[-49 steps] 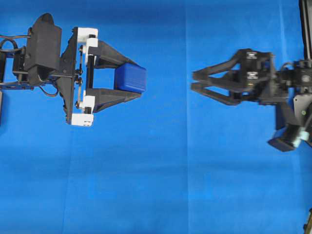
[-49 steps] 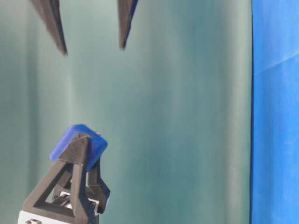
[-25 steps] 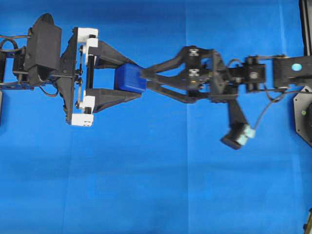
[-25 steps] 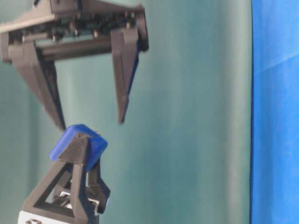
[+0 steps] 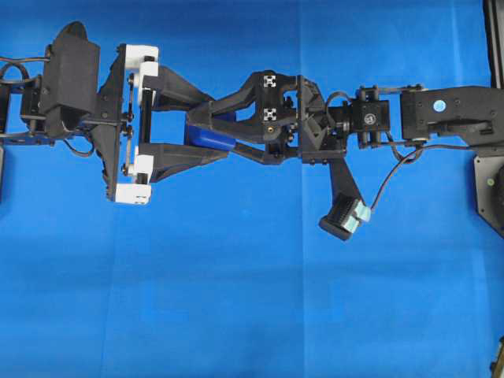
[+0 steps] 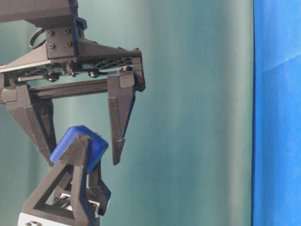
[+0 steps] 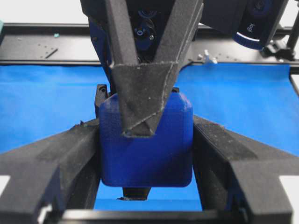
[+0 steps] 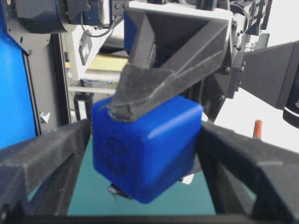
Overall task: Handover the blue block to the right arm after grasping it with the left arm, then place it in the designated position.
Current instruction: 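Close the right gripper on the cube's top, then open the left gripper and pull the cube away with the right gripper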
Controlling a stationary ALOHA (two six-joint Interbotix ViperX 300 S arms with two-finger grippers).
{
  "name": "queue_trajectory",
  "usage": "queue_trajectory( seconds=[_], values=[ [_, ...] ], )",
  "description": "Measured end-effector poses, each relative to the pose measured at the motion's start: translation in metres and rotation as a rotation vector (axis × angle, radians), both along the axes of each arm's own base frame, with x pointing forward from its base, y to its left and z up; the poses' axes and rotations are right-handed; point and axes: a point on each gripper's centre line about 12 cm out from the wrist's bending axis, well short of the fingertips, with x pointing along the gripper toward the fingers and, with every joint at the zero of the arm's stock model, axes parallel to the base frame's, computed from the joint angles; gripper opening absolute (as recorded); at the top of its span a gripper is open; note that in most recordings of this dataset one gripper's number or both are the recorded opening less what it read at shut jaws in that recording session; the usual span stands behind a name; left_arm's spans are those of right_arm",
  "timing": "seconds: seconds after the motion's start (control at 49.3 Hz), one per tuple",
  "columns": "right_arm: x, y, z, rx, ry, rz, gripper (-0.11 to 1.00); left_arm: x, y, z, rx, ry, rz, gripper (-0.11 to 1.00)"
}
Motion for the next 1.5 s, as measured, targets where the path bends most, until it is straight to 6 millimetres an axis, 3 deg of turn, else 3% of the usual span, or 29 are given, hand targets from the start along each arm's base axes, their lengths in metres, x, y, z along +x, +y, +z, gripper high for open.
queue_trajectory(
  seconds=[0.122, 0.223, 0.264, 1.035, 1.075, 1.177, 1.238, 1.501],
  values=[
    [0.0002, -0.0002, -0.0005, 0.001, 0.008, -0.002, 0.82, 0.0003, -0.0005, -0.0005, 0.000, 0.002, -0.002, 0.48],
    [0.0011, -0.0013, -0.0012, -0.001, 0.036, -0.010, 0.57, 0.0003, -0.0006, -0.0005, 0.003, 0.002, -0.002, 0.48],
    [0.0016, -0.0020, -0.0018, 0.000, 0.055, -0.016, 0.53, 0.0003, 0.0000, -0.0005, 0.006, 0.002, -0.001, 0.48],
    [0.0043, -0.0037, -0.0006, 0.035, 0.108, -0.037, 0.53, 0.0003, 0.0000, -0.0007, 0.000, 0.003, 0.000, 0.49],
    [0.0043, -0.0037, -0.0006, 0.038, 0.108, -0.037, 0.53, 0.0003, 0.0000, -0.0007, 0.000, 0.003, 0.000, 0.54],
    [0.0040, -0.0038, -0.0033, 0.042, 0.116, -0.038, 0.53, 0.0004, 0.0000, 0.0009, 0.002, -0.011, 0.000, 0.82],
    [0.0036, -0.0045, -0.0029, 0.045, 0.117, -0.041, 0.53, 0.0002, 0.0000, 0.0018, 0.008, -0.015, 0.000, 0.91],
    [0.0027, -0.0045, -0.0060, 0.045, 0.125, -0.041, 0.53, 0.0005, 0.0000, 0.0014, 0.005, -0.015, 0.000, 0.93]
  ],
)
